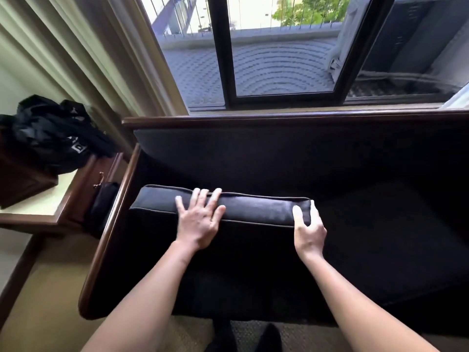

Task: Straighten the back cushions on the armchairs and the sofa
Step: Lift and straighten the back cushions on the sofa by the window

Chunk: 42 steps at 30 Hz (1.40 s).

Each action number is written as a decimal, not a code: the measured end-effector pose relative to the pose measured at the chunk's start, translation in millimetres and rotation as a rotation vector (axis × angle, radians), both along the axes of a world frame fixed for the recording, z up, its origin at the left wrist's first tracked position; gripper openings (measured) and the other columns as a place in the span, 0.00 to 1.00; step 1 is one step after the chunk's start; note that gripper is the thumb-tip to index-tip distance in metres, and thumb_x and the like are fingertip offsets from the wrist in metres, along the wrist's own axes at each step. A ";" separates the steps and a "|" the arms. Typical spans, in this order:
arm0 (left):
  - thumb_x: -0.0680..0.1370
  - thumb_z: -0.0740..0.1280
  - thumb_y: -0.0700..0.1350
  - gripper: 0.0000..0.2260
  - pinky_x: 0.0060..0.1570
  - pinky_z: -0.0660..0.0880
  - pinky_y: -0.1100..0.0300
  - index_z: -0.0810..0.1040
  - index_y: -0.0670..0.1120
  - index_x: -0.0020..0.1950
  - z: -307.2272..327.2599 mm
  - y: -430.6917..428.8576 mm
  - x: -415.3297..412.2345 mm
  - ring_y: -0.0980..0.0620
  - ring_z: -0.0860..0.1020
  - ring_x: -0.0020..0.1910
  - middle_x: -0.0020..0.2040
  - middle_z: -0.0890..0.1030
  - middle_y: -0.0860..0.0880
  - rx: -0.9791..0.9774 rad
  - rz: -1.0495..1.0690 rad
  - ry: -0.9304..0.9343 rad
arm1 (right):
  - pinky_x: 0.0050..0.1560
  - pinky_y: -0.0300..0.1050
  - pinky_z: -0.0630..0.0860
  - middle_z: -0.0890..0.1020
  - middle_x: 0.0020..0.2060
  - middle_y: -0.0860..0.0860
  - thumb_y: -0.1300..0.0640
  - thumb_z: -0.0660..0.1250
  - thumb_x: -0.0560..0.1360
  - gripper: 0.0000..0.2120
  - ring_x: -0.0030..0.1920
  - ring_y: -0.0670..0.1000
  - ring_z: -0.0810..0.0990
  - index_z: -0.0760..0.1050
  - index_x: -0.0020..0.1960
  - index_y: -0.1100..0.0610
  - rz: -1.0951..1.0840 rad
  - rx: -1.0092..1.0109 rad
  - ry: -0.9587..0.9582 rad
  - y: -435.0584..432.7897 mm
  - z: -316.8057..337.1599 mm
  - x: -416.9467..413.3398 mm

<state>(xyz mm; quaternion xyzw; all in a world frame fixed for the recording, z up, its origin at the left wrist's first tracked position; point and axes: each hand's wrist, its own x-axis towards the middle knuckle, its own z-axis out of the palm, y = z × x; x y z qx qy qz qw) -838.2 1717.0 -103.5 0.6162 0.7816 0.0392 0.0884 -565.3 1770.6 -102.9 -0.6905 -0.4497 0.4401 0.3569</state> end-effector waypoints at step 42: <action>0.75 0.79 0.51 0.24 0.69 0.65 0.64 0.82 0.55 0.71 -15.7 195.2 -333.8 0.50 0.75 0.70 0.71 0.76 0.47 0.414 0.744 -0.768 | 0.57 0.57 0.74 0.82 0.57 0.63 0.46 0.66 0.75 0.22 0.56 0.68 0.80 0.73 0.63 0.59 -0.220 0.209 -0.422 243.8 -25.8 -257.2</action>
